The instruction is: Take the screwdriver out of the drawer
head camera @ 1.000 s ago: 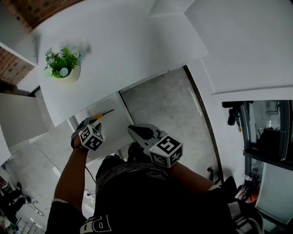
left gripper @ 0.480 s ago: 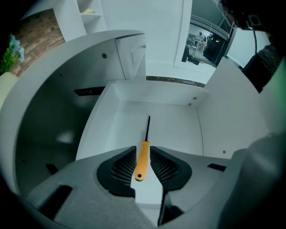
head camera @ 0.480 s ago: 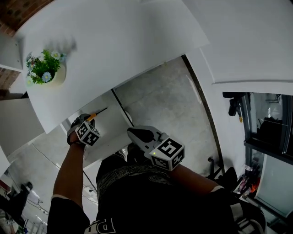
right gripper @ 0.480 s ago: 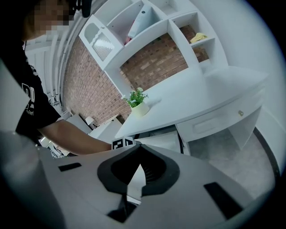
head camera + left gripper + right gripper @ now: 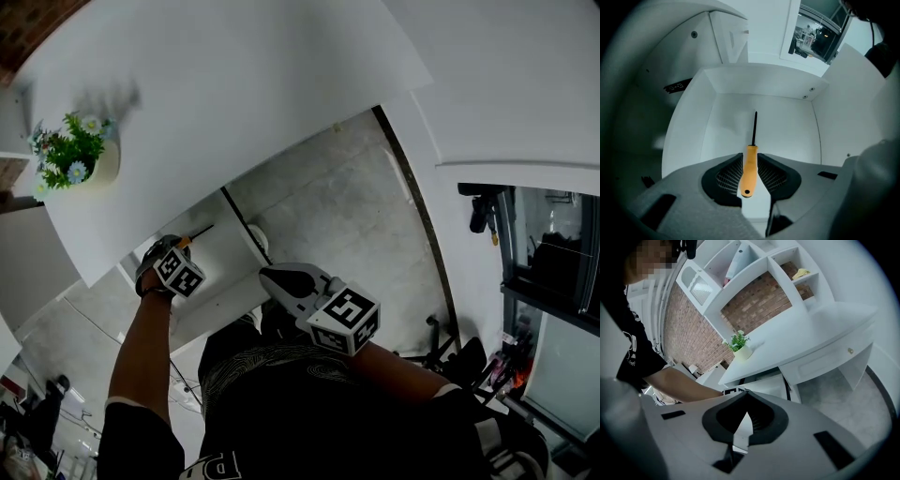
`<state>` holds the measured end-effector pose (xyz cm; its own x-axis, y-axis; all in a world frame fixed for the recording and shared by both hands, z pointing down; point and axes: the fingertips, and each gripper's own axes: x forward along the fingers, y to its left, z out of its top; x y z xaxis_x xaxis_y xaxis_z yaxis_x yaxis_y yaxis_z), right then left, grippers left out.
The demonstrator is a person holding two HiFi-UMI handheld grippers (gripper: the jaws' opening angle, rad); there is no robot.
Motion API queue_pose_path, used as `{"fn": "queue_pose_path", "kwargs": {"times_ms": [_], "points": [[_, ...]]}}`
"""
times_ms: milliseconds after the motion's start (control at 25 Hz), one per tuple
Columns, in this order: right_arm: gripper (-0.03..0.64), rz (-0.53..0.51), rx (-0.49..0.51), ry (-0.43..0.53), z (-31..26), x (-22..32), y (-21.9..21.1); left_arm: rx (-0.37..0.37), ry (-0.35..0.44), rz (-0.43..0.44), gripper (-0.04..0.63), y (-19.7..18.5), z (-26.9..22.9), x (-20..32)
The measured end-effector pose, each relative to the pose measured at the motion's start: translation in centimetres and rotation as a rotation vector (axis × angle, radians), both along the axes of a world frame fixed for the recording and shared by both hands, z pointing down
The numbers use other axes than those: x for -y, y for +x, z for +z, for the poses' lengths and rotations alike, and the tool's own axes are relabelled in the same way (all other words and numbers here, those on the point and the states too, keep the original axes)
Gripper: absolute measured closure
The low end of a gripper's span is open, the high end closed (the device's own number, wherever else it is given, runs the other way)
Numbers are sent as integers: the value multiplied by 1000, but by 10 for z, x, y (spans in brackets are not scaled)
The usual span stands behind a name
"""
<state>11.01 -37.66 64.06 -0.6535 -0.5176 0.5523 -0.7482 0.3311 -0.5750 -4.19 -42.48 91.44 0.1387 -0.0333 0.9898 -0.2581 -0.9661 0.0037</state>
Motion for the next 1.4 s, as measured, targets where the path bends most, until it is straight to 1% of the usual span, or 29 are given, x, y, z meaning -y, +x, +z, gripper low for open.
{"fn": "queue_pose_path", "kwargs": {"times_ms": [160,400,640,880,1160,1400], "points": [[612,22,1,-21,6,0,10,23,-11,11,494,-1,10,-1],[612,36,1,-40,11,2,14,32,-14,30,495,3,20,0],[614,44,3,-43,13,3,18,63,-21,71,505,4,28,0],[613,64,-3,-45,14,2,24,83,-28,87,509,4,29,-1],[612,74,2,-21,9,5,24,88,-18,45,514,6,17,-1],[613,41,21,26,-5,6,4,67,15,35,514,-2,-10,-7]]}}
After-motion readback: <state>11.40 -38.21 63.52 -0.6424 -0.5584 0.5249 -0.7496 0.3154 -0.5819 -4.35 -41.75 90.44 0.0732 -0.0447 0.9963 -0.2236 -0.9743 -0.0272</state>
